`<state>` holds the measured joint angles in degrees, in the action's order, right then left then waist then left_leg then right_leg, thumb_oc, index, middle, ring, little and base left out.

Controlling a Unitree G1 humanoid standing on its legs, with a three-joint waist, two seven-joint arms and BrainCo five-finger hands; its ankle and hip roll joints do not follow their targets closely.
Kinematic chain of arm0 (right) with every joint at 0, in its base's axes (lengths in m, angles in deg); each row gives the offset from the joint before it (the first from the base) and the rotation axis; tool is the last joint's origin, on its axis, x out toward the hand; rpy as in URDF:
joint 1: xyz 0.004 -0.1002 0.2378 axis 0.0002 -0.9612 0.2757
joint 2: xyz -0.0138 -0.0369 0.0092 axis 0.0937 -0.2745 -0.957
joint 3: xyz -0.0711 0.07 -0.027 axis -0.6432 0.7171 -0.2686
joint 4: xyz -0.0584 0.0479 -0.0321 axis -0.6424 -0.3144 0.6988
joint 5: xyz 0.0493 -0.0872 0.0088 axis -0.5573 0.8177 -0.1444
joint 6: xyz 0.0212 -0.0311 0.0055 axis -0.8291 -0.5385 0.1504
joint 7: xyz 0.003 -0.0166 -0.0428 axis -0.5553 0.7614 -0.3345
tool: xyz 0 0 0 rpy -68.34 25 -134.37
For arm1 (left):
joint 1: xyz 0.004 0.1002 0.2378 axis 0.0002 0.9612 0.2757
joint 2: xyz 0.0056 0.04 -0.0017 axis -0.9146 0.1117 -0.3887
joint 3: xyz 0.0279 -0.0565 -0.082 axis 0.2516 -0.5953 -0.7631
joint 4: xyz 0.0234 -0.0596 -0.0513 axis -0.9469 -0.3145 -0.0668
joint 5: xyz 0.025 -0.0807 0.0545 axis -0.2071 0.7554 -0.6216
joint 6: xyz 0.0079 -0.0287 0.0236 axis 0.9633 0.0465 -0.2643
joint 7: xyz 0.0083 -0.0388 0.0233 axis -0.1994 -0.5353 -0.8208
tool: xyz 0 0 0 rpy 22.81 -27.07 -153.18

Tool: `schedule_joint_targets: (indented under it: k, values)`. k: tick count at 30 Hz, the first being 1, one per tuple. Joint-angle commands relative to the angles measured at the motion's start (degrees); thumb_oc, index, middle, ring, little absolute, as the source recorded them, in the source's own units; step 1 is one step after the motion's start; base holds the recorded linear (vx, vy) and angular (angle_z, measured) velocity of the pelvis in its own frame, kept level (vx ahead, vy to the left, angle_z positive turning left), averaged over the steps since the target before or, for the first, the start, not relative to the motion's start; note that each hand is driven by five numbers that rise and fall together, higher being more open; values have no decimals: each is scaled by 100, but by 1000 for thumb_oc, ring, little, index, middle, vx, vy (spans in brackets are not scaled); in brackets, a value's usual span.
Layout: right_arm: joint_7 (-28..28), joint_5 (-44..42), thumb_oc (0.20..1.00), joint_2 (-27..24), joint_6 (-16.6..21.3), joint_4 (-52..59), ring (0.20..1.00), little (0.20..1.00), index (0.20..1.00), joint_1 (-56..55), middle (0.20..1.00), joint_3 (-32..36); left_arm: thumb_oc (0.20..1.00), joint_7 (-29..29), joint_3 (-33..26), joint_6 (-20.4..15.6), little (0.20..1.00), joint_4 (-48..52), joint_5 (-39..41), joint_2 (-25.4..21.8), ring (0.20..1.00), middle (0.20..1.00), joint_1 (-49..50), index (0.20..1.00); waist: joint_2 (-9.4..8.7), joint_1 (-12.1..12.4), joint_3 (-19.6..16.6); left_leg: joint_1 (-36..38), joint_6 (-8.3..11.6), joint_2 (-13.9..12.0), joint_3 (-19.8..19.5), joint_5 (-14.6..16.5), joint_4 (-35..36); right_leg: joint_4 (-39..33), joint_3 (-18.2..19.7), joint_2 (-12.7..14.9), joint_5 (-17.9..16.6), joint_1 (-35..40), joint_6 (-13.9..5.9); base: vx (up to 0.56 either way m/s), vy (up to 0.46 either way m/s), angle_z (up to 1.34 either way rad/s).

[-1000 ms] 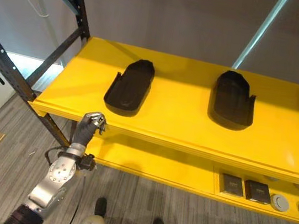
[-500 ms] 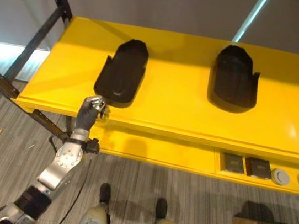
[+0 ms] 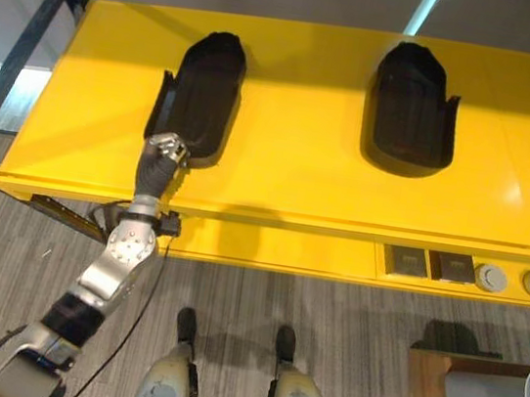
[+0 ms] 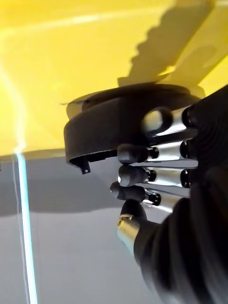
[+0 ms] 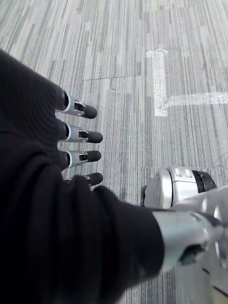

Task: Move parts from the plastic box to the shelf.

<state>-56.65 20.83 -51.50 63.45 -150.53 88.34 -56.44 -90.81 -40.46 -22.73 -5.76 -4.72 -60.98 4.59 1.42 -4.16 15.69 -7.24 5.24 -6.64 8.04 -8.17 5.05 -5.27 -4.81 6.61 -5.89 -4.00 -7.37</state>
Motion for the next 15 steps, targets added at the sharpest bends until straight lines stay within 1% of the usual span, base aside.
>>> schedule_joint_targets:
  k: [1,5,7,10,12,14,15]
  values:
    - [-24,189,1000,15,-16,-43,1000,1000,1000,176,1000,-192,200,-216,66,-88,200,-647,-148,13,200,200,-393,200,87,-207,131,141,-142,24,93,366,-5,145,180,-27,-22,-266,56,-12,13,-12]
    - [-43,294,1000,35,55,-57,1000,1000,1000,111,1000,-220,200,-208,-44,-167,200,-724,-106,-52,200,200,-677,200,55,-259,65,185,-128,0,125,380,-5,139,193,-33,-7,-237,51,-11,-3,-5]
    - [-42,324,1000,68,64,-62,1000,1000,1000,90,1000,-227,200,-119,-88,-135,200,-672,-89,-73,200,200,-738,200,34,-255,-8,221,-122,-10,135,393,-5,134,179,-30,0,-201,44,-23,-36,-3]
    - [-42,370,1000,106,73,-89,1000,1000,1000,70,1000,-218,200,11,-114,-213,200,-557,-153,-71,200,200,-683,200,18,-222,-113,273,-112,-21,145,403,-5,120,147,-23,14,-128,41,-15,-23,-2]
    - [-45,369,1000,125,76,-118,1000,1000,1000,58,1000,-195,200,142,-150,-258,200,-342,-145,-62,200,200,-563,200,19,-175,-214,321,-108,-27,158,415,-5,110,103,-14,35,-57,42,-18,-17,-6]
    - [-69,324,1000,153,31,-164,1000,1000,1000,22,1000,-72,200,207,-289,-498,200,340,-196,-49,200,200,-33,200,42,1,-456,478,-116,-28,155,464,-5,88,-76,32,96,183,66,-44,-27,2]
    - [-81,322,1000,166,17,-180,1000,1000,1000,16,1000,-42,200,231,-320,-563,200,484,-250,-34,200,200,116,200,42,56,-521,518,-117,-31,155,476,-5,82,-127,48,111,246,71,-28,-22,9]
